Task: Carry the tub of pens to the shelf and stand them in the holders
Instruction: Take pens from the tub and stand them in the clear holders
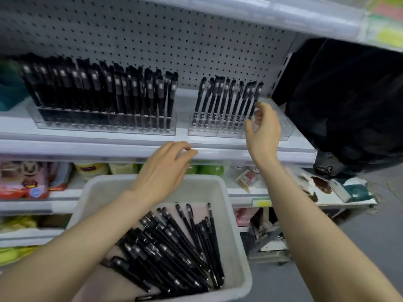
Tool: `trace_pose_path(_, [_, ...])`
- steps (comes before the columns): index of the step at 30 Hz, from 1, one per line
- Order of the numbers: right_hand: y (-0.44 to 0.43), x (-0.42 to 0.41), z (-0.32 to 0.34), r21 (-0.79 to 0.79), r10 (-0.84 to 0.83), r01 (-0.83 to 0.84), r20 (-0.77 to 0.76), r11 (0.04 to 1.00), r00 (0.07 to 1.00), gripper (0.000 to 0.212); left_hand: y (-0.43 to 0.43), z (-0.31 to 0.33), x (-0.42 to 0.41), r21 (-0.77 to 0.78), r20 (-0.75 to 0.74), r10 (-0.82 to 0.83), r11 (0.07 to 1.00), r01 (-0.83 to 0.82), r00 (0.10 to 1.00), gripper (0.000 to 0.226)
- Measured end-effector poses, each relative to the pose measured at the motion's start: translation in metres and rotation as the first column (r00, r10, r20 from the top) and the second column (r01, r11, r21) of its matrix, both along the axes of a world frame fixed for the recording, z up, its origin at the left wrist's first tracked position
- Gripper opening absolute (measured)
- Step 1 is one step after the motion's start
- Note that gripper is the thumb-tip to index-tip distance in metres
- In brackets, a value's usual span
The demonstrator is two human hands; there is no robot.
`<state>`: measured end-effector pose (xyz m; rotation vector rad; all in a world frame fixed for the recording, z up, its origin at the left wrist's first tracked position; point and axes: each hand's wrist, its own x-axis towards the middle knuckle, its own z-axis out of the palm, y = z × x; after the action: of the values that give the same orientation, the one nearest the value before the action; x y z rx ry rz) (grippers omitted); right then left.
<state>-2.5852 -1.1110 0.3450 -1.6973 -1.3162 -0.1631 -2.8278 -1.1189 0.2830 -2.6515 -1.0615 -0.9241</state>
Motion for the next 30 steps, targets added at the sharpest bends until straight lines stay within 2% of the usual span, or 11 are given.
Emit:
trace_pose_path(3, [-0.022,-0.048,-0.018,-0.012,0.073,-0.074,-0.069,0.997,0.995,0.028,-0.005,-0.023,-0.020,-0.038,-0.024,0.026,0.999,-0.027,0.999,0.045])
trace_pose_path(6, [-0.044,-0.088,-0.045,-0.198,0.164,-0.179,-0.091,0.964,0.982,0.019,-0.006,-0.045,-0.032,-0.064,-0.045,0.042,0.997,-0.045,0.998,0.046])
trace_pose_path(9, [-0.065,-0.108,-0.083,-0.469,0.212,-0.200,-0.026,0.860,0.977,0.012,-0.003,-0.065,-0.038,-0.039,-0.091,0.010,0.999,-0.013,0.996,0.049])
trace_pose_path(11, [-0.076,-0.111,-0.107,-0.626,0.188,-0.168,-0.036,0.762,0.982,0.014,-0.001,-0.074,-0.041,-0.023,-0.097,-0.011,1.000,0.009,0.995,0.054])
trace_pose_path(14, [-0.087,-0.110,-0.131,-0.753,0.160,-0.072,0.045,0.654,0.986,0.019,0.000,-0.082,-0.037,-0.034,-0.059,-0.016,0.999,0.014,0.998,0.055])
trace_pose_path(16, [-0.089,-0.112,-0.137,-0.781,0.170,-0.017,0.114,0.624,0.979,0.025,-0.002,-0.083,-0.033,-0.043,-0.051,-0.014,0.999,0.011,0.999,0.055])
trace_pose_path(19, [-0.086,-0.113,-0.141,-0.798,0.178,-0.020,0.109,0.602,0.978,0.029,-0.007,-0.082,-0.032,-0.038,-0.097,0.030,0.999,-0.033,0.995,0.058])
trace_pose_path(24, [-0.084,-0.113,-0.143,-0.841,0.192,-0.020,0.101,0.541,0.976,0.022,-0.010,-0.079,-0.033,-0.057,-0.141,0.045,0.997,-0.054,0.989,0.060])
trace_pose_path(28, [-0.088,-0.116,-0.134,-0.844,0.180,-0.051,0.054,0.535,0.982,0.029,-0.010,-0.077,-0.034,-0.072,-0.167,0.039,0.996,-0.052,0.985,0.062])
trace_pose_path(30, [-0.091,-0.116,-0.124,-0.822,0.161,-0.079,0.016,0.563,0.987,0.028,-0.009,-0.075,-0.036,-0.075,-0.185,0.040,0.996,-0.055,0.982,0.065])
